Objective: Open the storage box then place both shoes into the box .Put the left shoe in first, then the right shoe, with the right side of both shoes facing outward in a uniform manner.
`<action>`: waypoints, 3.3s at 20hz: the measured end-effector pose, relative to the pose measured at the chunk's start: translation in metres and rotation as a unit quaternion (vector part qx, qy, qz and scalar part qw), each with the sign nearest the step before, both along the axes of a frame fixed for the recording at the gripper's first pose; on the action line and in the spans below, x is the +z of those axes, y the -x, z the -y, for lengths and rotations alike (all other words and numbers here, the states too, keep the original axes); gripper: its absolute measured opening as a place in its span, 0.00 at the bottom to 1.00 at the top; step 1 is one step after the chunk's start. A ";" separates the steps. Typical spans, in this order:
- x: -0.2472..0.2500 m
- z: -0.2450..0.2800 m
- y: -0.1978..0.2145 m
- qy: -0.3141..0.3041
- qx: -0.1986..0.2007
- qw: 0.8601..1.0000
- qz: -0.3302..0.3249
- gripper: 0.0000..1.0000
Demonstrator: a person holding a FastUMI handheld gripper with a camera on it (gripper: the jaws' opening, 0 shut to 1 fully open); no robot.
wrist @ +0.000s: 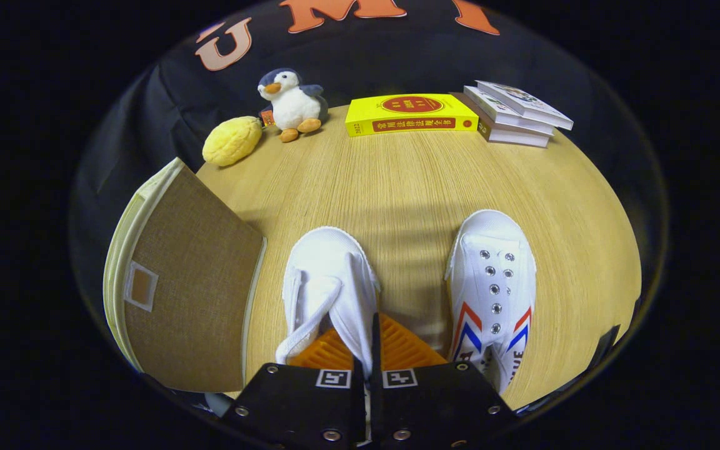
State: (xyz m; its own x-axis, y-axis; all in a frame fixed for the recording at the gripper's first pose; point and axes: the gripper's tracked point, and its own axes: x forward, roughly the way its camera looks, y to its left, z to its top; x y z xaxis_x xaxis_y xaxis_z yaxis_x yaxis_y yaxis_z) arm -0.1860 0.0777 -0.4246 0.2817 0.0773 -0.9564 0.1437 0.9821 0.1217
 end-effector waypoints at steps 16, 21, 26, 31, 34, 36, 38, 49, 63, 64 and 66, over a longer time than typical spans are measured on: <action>0.138 -0.079 -0.052 -0.049 -0.030 0.997 0.043 0.04; 0.150 -0.137 -0.063 -0.068 -0.016 0.997 0.034 0.04; 0.134 -0.193 -0.062 -0.073 0.009 0.997 -0.001 0.04; 0.089 -0.223 -0.055 -0.053 0.021 0.997 -0.055 0.04; 0.069 -0.230 -0.050 -0.041 0.008 0.995 -0.086 0.04; 0.060 -0.236 -0.049 -0.039 -0.005 0.994 -0.099 0.04; 0.053 -0.240 -0.048 -0.031 -0.011 0.993 -0.109 0.04; 0.065 -0.289 -0.053 -0.189 -0.062 0.973 -0.114 0.45; 0.137 -0.138 -0.068 -0.147 0.035 0.987 0.044 0.97; 0.137 -0.123 -0.066 -0.139 0.033 0.988 0.050 0.97; 0.131 -0.089 -0.060 -0.113 0.026 0.992 0.057 0.98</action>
